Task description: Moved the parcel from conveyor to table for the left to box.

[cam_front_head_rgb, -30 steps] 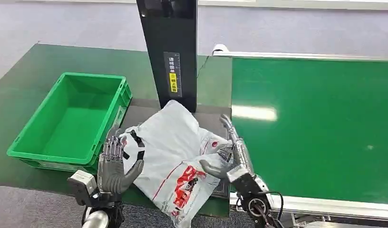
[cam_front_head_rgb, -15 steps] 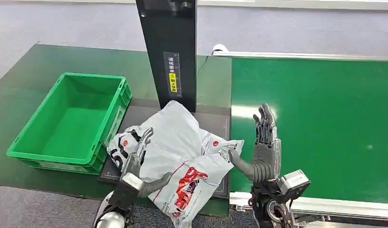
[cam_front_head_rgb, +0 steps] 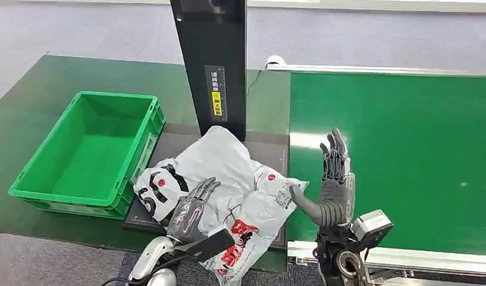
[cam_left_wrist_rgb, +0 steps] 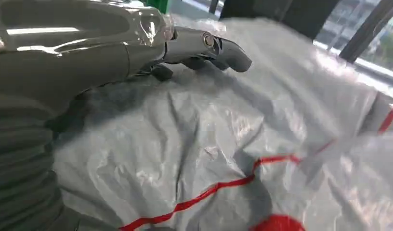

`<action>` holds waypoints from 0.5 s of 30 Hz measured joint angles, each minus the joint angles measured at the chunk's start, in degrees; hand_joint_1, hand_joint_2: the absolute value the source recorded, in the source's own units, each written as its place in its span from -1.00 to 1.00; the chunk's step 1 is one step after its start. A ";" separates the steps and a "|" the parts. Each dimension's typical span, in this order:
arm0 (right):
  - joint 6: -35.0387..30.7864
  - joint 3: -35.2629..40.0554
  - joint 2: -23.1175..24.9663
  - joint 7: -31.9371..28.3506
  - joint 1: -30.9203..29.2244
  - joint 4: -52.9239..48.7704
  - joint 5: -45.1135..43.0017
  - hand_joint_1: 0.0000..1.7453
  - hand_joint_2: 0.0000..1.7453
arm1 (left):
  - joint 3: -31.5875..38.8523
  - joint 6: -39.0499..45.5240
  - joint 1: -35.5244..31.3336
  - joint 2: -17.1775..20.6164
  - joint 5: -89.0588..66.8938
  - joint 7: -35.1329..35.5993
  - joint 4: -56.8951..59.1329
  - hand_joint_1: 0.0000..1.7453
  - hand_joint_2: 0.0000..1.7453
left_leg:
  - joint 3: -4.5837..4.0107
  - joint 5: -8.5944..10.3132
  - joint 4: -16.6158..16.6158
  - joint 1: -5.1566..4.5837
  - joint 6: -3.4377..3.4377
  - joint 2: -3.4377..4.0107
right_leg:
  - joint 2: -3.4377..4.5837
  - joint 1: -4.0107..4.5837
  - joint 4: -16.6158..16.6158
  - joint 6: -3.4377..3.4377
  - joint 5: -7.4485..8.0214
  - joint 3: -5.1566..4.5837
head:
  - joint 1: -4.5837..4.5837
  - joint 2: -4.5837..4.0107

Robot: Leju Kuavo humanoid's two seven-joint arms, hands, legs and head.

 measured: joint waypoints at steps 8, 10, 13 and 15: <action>-0.09 -1.00 0.87 0.76 0.88 -0.04 0.79 -1.00 1.00 | 0.17 -3.23 -1.32 -0.79 2.58 -0.79 3.06 0.90 1.00 | 0.03 0.00 0.00 0.00 0.00 -0.01 | -0.02 -0.01 0.00 0.00 0.00 0.07 | -0.02 0.00; -0.15 -1.31 1.09 1.05 1.25 -0.22 0.94 -1.00 1.00 | 0.26 -3.14 -1.57 -0.83 2.93 -0.94 3.28 0.90 1.00 | 0.04 0.00 0.00 0.00 0.00 -0.01 | -0.02 -0.01 0.00 0.00 0.00 0.08 | -0.02 0.00; -0.20 -1.49 1.11 1.09 1.42 -0.31 0.98 -1.00 1.00 | 0.42 -3.14 -1.77 -0.98 3.02 -1.05 3.32 1.00 1.00 | 0.05 0.01 0.00 -0.01 0.00 -0.01 | -0.01 -0.02 0.00 0.00 0.00 0.09 | -0.02 0.00; -0.20 -1.55 1.11 1.11 1.57 -0.33 0.98 -1.00 1.00 | 0.48 -3.14 -1.93 -1.03 3.04 -1.09 3.34 1.00 1.00 | 0.06 0.00 0.00 -0.01 0.00 -0.01 | -0.01 -0.02 0.00 0.00 0.00 0.09 | -0.02 0.00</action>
